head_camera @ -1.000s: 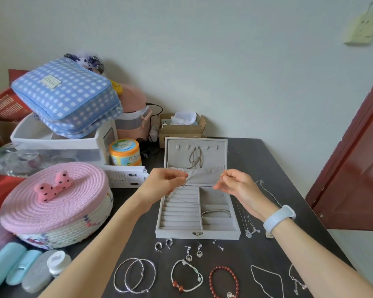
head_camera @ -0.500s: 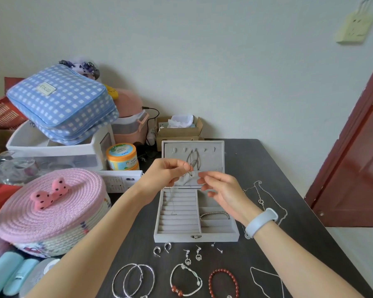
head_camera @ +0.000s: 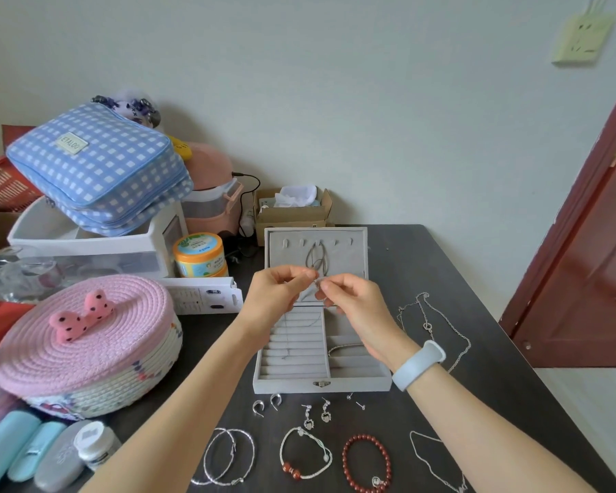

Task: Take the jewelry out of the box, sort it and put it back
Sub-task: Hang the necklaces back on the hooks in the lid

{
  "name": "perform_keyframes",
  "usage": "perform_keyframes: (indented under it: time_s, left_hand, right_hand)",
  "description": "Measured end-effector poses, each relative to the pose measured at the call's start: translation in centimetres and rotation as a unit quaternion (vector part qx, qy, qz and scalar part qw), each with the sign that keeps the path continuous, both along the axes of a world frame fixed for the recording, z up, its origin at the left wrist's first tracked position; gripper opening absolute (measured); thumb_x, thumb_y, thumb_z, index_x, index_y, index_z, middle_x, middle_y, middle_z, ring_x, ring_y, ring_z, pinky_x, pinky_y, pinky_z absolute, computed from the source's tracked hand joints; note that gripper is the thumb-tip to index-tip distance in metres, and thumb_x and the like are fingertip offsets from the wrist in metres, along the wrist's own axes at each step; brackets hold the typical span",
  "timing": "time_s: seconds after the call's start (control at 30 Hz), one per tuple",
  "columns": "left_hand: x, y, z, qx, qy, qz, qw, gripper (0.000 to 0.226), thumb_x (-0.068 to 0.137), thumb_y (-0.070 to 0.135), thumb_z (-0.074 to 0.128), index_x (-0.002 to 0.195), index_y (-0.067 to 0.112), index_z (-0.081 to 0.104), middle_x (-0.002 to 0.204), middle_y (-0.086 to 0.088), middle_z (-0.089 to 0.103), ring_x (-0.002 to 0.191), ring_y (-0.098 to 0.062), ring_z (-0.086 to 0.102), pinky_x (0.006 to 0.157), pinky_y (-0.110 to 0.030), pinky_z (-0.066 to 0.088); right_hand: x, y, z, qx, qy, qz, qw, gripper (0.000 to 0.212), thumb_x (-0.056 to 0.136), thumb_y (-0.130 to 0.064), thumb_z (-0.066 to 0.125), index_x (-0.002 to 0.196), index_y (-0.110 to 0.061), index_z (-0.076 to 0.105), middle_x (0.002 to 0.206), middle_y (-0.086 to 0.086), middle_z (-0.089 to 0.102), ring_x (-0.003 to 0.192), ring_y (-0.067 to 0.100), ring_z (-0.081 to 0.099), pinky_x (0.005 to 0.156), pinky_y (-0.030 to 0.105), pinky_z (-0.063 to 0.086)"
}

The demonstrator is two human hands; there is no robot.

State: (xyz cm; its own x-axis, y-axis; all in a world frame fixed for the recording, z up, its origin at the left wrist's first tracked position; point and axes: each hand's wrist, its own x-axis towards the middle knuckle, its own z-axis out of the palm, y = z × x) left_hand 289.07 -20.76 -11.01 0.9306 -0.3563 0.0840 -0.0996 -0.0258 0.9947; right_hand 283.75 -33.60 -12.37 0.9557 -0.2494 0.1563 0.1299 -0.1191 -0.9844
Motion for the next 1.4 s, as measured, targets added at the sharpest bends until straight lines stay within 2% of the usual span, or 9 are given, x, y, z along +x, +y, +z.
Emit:
perform_keyframes:
  time_s: [0.17,0.27,0.4,0.5,0.7,0.93,1.1,1.23,1.4]
  left_hand:
    - [-0.5,0.5,-1.1,-0.038,0.067,0.012,0.997,0.013,0.089,0.015,0.059,0.077,0.011,0.063,0.061,0.001,0.051,0.052,-0.006,0.042,0.044,-0.012,0.035]
    - [-0.4,1.0,-1.5,-0.187,0.181,-0.028,0.965,0.009,0.091,0.015,0.053,0.086,0.015,0.061,0.062,0.006,0.056,0.055,-0.005,0.043,0.041,-0.012,0.033]
    - [0.4,1.8,-2.3,-0.370,0.296,-0.043,0.880,0.011,0.082,0.015,0.058,0.093,0.016,0.058,0.061,0.006,0.053,0.045,-0.003,0.043,0.038,-0.013,0.033]
    - [1.2,2.4,-2.8,-0.393,0.291,-0.004,0.873,0.004,0.084,0.013,0.057,0.086,0.014,0.060,0.061,0.004,0.051,0.045,-0.004,0.044,0.040,-0.012,0.038]
    - [2.9,1.5,-4.2,-0.093,0.162,0.039,0.982,0.008,0.088,0.004,0.056,0.086,0.003,0.063,0.069,-0.006,0.053,0.063,-0.012,0.051,0.053,-0.014,0.049]
    - [7.6,-3.0,-1.4,-0.033,0.057,0.033,0.997,0.011,0.088,0.002,0.056,0.085,0.006,0.066,0.073,-0.006,0.062,0.069,-0.013,0.058,0.067,-0.017,0.050]
    - [10.7,-6.9,-0.5,0.040,-0.046,-0.021,0.998,0.015,0.088,0.009,0.057,0.099,0.013,0.066,0.097,-0.003,0.067,0.094,-0.013,0.060,0.081,-0.018,0.045]
    - [11.8,-8.0,-2.8,0.339,-0.293,-0.046,0.893,0.035,0.092,0.022,0.049,0.127,0.022,0.054,0.124,0.002,0.055,0.109,-0.018,0.055,0.088,-0.028,0.044]
    - [11.0,-7.3,-6.0,0.436,-0.414,0.005,0.799,0.030,0.092,0.022,0.041,0.111,0.017,0.064,0.109,0.000,0.060,0.105,-0.022,0.051,0.080,-0.033,0.040]
  right_hand:
    - [0.2,-1.8,0.6,-0.239,-0.084,-0.061,0.965,0.010,0.086,-0.008,0.058,0.082,-0.007,0.067,0.076,-0.008,0.061,0.069,-0.014,0.052,0.067,0.001,0.037]
    - [0.6,-3.7,1.5,-0.317,-0.091,-0.055,0.942,0.010,0.085,-0.007,0.059,0.083,-0.004,0.068,0.077,-0.006,0.060,0.071,-0.013,0.051,0.066,0.002,0.035]
    - [1.0,-5.7,2.0,-0.315,-0.051,-0.049,0.946,0.013,0.087,-0.006,0.056,0.079,-0.013,0.064,0.076,-0.002,0.062,0.068,-0.001,0.055,0.066,0.008,0.040]
    - [1.3,-7.3,2.3,-0.196,-0.038,-0.093,0.975,0.018,0.089,-0.002,0.049,0.079,-0.013,0.058,0.074,0.001,0.063,0.053,-0.003,0.055,0.051,0.007,0.040]
    - [4.0,-8.7,4.2,-0.056,-0.028,-0.123,0.990,0.021,0.092,-0.005,0.046,0.076,-0.013,0.056,0.074,0.005,0.064,0.054,0.008,0.057,0.048,0.014,0.042]
    - [9.4,-9.0,9.5,0.172,-0.067,-0.071,0.980,0.015,0.092,-0.004,0.046,0.079,-0.005,0.054,0.080,0.014,0.064,0.063,0.019,0.062,0.055,0.017,0.051]
    - [12.4,-10.3,11.6,0.133,-0.087,-0.066,0.985,0.015,0.091,-0.004,0.047,0.078,-0.005,0.056,0.075,0.012,0.061,0.059,0.018,0.063,0.056,0.018,0.052]
    - [13.7,-11.0,11.0,0.045,-0.048,-0.055,0.996,0.016,0.092,-0.004,0.047,0.078,-0.005,0.056,0.075,0.012,0.061,0.062,0.022,0.060,0.055,0.018,0.052]
    - [14.2,-11.5,9.5,0.019,-0.021,-0.036,0.999,0.014,0.092,-0.005,0.048,0.081,-0.005,0.056,0.077,0.012,0.061,0.065,0.022,0.060,0.058,0.018,0.053]
